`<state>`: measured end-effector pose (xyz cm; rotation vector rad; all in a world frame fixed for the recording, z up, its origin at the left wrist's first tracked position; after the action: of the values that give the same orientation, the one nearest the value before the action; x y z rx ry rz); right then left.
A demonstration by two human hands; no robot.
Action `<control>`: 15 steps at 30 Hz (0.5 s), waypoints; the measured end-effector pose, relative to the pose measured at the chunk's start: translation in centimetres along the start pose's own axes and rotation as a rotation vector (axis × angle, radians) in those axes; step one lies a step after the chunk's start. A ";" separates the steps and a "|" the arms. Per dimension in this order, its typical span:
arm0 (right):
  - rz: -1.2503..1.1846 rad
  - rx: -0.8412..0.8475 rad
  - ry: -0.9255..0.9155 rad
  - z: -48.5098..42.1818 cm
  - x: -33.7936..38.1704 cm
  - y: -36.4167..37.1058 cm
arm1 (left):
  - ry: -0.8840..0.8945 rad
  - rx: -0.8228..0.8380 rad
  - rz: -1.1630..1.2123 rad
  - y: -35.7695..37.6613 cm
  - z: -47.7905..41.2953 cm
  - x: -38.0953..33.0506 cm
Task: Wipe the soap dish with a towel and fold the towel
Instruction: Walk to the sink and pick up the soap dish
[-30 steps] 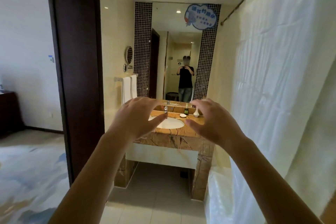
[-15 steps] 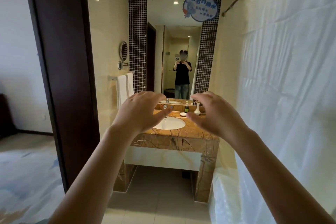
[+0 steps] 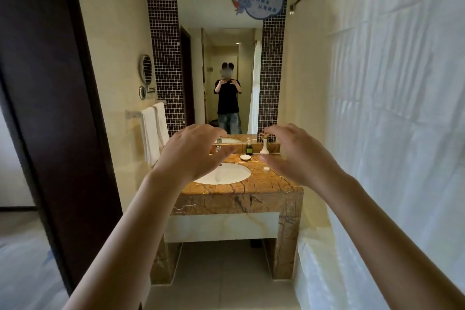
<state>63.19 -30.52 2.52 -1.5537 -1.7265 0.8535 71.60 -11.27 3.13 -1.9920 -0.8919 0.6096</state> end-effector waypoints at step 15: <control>0.022 -0.034 -0.006 -9.5 -6.4 7.9 | 0.003 -0.050 -0.043 7.0 -9.8 3.0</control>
<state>75.94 -35.85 1.23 -1.5966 -1.7389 0.8446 82.75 -16.55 2.00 -2.0125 -0.9541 0.5651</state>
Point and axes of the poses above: each hand's wrist, its own z-axis away from the middle knuckle, its own y-axis out of the palm, x = y × z, the point moved 2 cm from there along -z, towards the middle knuckle, and after that the axes turned 4 degrees about -y, right-handed, at the moved point
